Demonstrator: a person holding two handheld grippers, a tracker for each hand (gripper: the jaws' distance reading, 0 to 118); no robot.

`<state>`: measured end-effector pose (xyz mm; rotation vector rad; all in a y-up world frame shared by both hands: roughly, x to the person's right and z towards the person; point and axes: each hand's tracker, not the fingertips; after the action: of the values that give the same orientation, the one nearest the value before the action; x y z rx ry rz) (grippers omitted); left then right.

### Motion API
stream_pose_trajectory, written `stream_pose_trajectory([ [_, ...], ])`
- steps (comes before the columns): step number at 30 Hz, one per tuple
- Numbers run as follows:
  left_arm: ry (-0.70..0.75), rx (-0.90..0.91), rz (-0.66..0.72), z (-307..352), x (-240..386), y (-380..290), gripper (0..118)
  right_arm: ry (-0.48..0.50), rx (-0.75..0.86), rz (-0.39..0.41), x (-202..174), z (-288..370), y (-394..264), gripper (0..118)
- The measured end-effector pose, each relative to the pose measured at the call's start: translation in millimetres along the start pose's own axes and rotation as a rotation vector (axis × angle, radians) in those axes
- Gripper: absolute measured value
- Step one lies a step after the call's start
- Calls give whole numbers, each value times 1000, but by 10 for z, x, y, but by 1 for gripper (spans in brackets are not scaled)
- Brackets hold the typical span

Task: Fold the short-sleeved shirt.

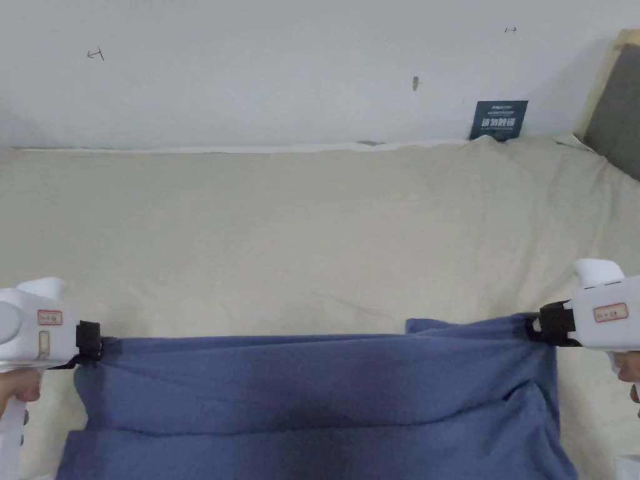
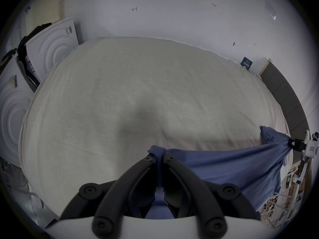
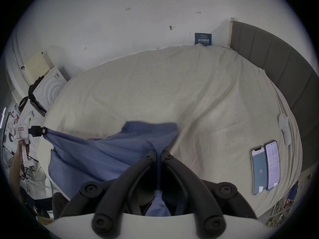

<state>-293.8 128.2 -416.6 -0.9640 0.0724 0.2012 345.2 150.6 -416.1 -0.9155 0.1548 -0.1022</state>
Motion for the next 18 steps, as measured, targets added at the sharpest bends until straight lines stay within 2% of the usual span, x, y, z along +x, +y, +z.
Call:
stream_pose_trajectory([
  [8,-54,46,41,418,-255,-793,7,20,30,22,-29,416,-663,7],
  [18,-34,-21,51,434,-413,-1750,6,40,-40,-29,103,371,-1597,7],
])
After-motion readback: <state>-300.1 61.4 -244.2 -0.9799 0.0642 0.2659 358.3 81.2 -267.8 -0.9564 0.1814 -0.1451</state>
